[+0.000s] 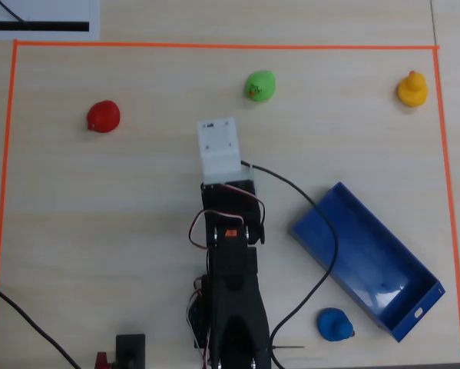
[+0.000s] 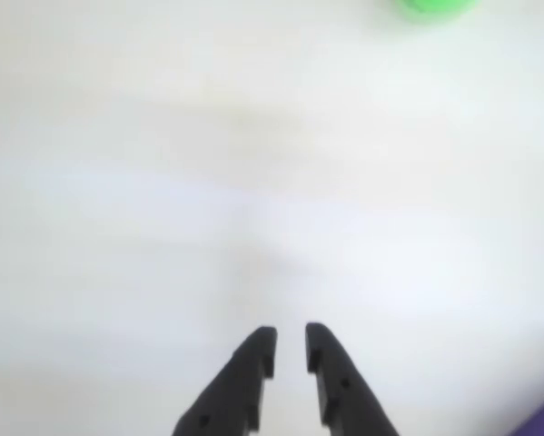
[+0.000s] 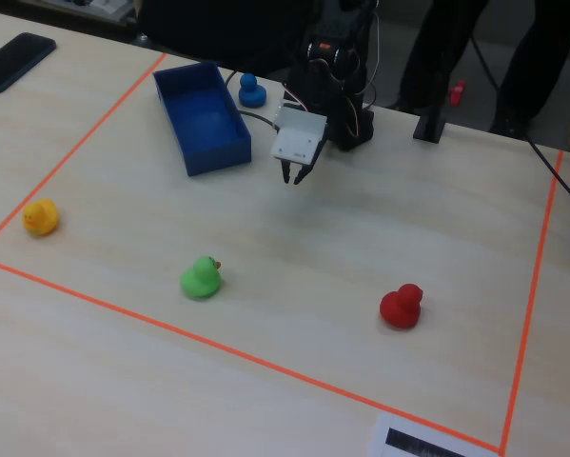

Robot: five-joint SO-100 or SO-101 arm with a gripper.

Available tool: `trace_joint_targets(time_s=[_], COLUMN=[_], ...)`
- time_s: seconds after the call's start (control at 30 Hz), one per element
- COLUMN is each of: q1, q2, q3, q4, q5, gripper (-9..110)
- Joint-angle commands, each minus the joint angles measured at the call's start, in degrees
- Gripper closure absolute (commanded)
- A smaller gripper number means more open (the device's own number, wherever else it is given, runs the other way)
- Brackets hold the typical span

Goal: Grasp green duck and put it into box.

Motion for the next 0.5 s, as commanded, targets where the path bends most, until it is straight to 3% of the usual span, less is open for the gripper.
trace_joint_targets(time_s=[0.0,0.1,0.3,0.47], q1=[1.8,3.3,7.1,9.8], q2=[-13.7,-21.4,-38.4,-54.1], q3=[-16.9,-21.4,-23.4,-30.3], q4=[-5.2,-16.7,-56.2,-67.9], q5=[0.9,2.2,10.9,10.5], gripper=[101,98,83,76])
